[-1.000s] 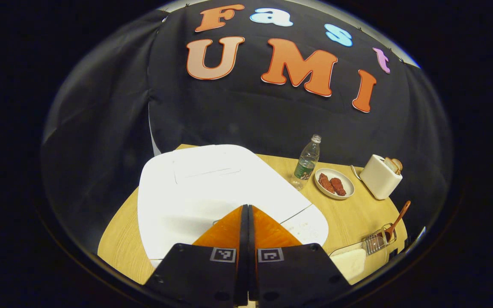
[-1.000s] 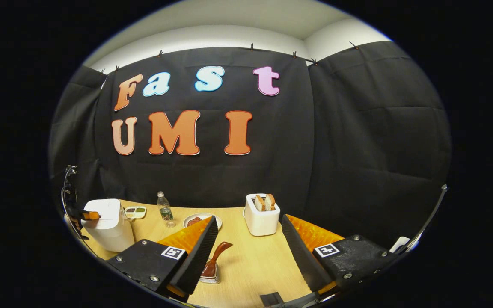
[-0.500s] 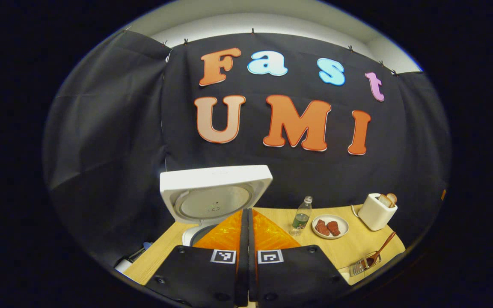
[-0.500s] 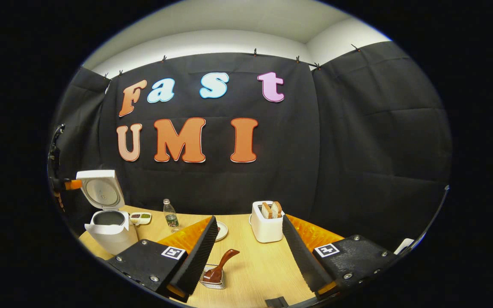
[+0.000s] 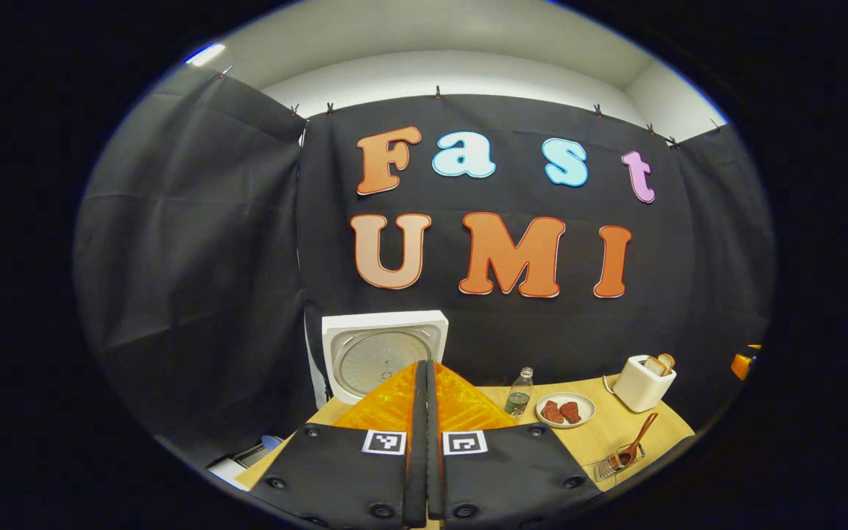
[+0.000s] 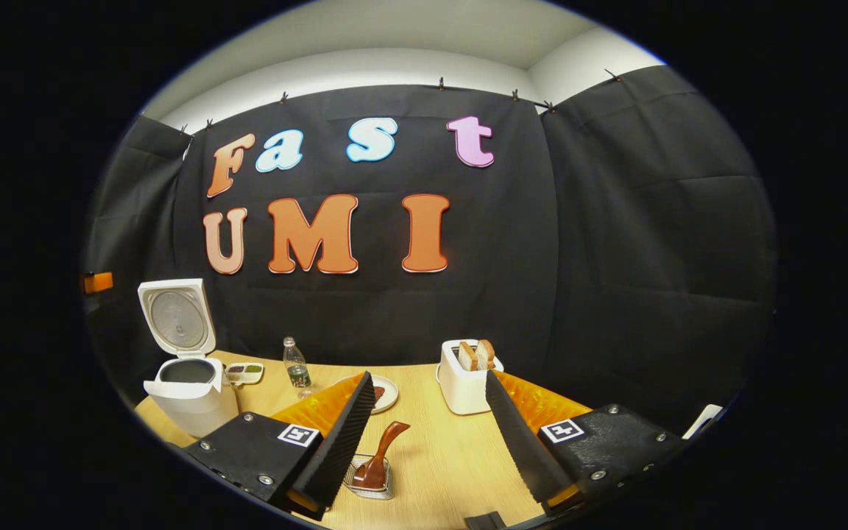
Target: Close the left gripper, press the button to open the rice cooker; take a wooden spoon from the chopstick holder with the right hand, scoop a spoonful of rice and pour it into the rice cooker, then put the wooden spoon back into the chopstick holder.
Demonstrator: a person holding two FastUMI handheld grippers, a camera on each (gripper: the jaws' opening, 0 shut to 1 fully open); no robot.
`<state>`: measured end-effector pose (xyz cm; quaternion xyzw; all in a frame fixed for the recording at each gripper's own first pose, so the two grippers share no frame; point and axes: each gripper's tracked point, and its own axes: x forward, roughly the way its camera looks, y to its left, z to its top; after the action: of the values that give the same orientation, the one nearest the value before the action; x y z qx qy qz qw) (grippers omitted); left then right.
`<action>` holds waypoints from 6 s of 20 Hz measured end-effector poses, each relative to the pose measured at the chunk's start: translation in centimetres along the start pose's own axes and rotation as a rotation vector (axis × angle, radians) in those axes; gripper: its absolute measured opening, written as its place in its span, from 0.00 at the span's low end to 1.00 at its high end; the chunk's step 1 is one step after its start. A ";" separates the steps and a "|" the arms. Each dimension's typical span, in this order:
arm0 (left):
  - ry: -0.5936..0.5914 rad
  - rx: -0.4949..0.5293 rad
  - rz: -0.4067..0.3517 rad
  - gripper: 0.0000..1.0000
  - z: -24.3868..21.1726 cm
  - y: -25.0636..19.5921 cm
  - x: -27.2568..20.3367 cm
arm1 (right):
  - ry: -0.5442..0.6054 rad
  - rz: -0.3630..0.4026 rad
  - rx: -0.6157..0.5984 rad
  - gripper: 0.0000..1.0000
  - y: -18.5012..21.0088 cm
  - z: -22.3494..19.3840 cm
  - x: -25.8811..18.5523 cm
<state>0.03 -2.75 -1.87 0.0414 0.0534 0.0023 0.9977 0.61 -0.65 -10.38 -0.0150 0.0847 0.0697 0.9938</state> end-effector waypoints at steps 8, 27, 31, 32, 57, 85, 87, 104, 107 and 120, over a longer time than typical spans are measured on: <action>-0.009 -0.081 0.057 0.05 0.6 2.3 -2.1 | 0.114 0.066 0.018 0.94 2.3 -6.1 4.3; -0.061 0.020 0.112 1.00 2.3 4.6 -5.6 | 0.597 0.177 0.212 0.70 6.9 -20.9 13.8; -0.060 0.032 0.143 0.96 2.4 5.7 -6.1 | 0.680 0.190 0.273 0.50 8.4 -22.2 14.7; -0.055 0.032 0.151 0.96 2.3 6.0 -6.2 | 0.681 0.189 0.289 0.43 8.5 -22.0 15.0; -0.048 -0.006 -0.028 1.00 2.3 7.4 -1.9 | 0.255 0.258 0.262 0.09 17.1 -5.0 4.4; 0.035 -0.003 -0.098 1.00 -2.6 17.1 -2.5 | 0.173 0.197 -0.123 0.09 24.8 -20.0 1.4; 0.038 -0.013 -0.102 1.00 -2.8 17.3 -2.5 | 0.192 0.183 -0.072 0.09 25.0 -20.0 1.2; 0.084 -0.045 -0.111 1.00 -4.8 18.1 -2.3 | 0.283 0.135 0.393 0.09 29.5 -20.9 1.9; 0.087 -0.051 -0.114 1.00 -5.0 18.1 -2.1 | 0.310 0.103 0.553 0.09 28.7 -21.4 2.1; 0.072 -0.037 -0.133 1.00 -4.2 17.1 -2.0 | 0.293 -0.046 0.977 0.08 22.0 -21.0 1.1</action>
<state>-2.45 14.64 -4.44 0.0193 0.0919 -0.0613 0.9937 -4.87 20.37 -31.64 0.4400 0.2456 -0.0027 0.8638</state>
